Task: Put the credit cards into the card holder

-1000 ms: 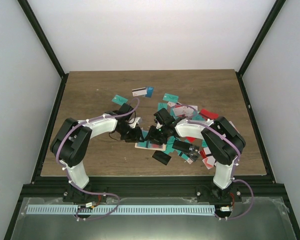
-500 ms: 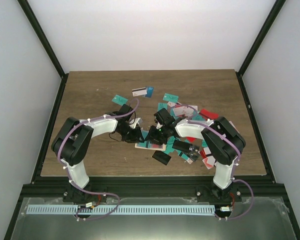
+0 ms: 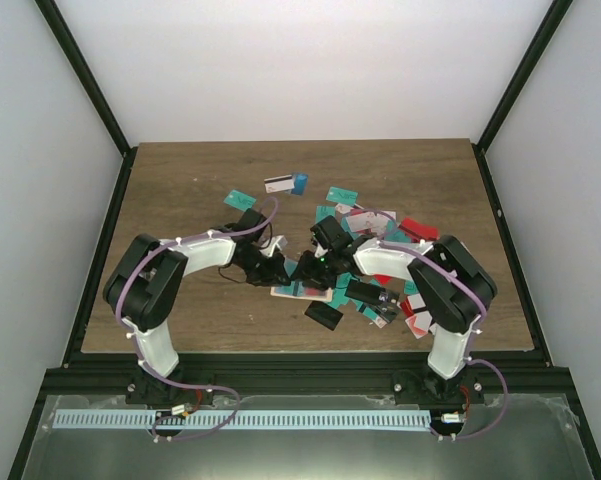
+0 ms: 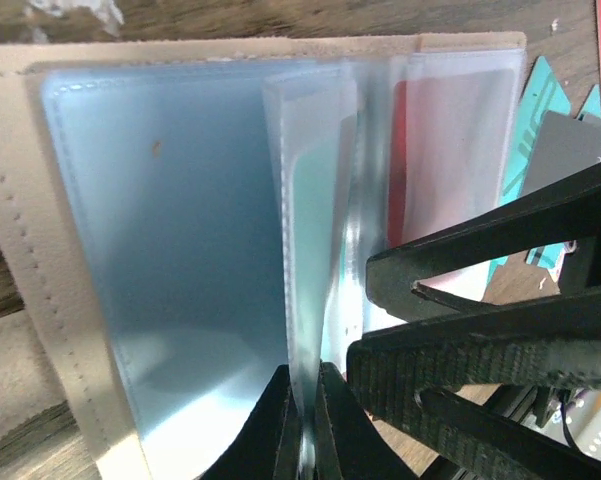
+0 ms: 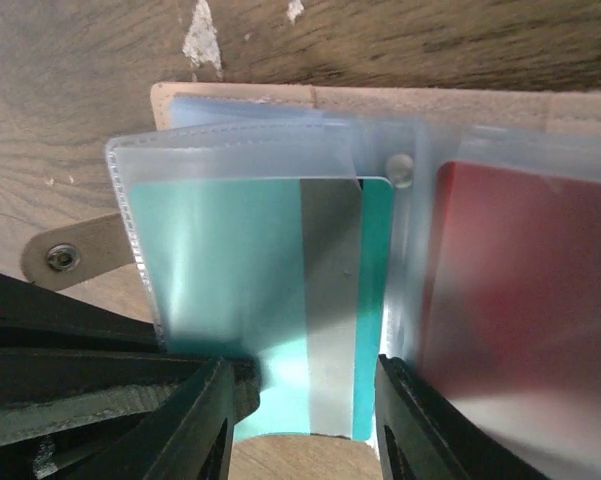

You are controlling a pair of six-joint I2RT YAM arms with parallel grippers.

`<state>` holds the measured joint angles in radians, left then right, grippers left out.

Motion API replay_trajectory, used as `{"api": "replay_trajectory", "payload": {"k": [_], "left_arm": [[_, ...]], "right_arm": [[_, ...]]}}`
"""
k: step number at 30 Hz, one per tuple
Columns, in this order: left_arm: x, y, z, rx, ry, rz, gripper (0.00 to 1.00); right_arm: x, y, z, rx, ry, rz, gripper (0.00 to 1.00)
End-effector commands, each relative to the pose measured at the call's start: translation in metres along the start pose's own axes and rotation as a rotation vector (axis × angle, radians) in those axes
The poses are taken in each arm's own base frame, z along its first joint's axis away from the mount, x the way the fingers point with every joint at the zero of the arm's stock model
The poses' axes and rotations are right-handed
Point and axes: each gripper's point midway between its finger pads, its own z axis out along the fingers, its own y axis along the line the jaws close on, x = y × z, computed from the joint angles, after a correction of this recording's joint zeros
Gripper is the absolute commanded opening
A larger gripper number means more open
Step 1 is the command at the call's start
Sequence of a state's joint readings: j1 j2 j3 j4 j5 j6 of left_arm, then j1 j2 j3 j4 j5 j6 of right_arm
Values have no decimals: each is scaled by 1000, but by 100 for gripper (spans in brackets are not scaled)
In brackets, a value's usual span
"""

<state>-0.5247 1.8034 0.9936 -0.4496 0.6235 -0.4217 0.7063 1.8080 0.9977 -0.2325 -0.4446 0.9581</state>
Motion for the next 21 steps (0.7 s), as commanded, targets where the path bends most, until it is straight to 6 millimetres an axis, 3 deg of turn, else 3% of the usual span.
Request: {"api": "replay_trajectory", "payload": {"k": [1, 6, 8, 12, 15, 21], "left_arm": [[-5, 1, -4, -52, -15, 21, 4], [-10, 7, -16, -145, -22, 28, 4], [-12, 8, -21, -179, -25, 35, 4], [-17, 8, -27, -237, -31, 51, 5], [-17, 9, -27, -280, -19, 67, 6], [-21, 5, -23, -370, -10, 98, 8]], "right_arm": [[-3, 17, -18, -47, -26, -41, 42], [-3, 22, -45, -47, -64, -72, 46], [-3, 15, -56, -22, -95, -74, 46], [-5, -18, -70, 61, -152, -38, 46], [-4, -38, -71, 83, -160, -12, 44], [-4, -50, -51, 96, -125, -7, 39]]}}
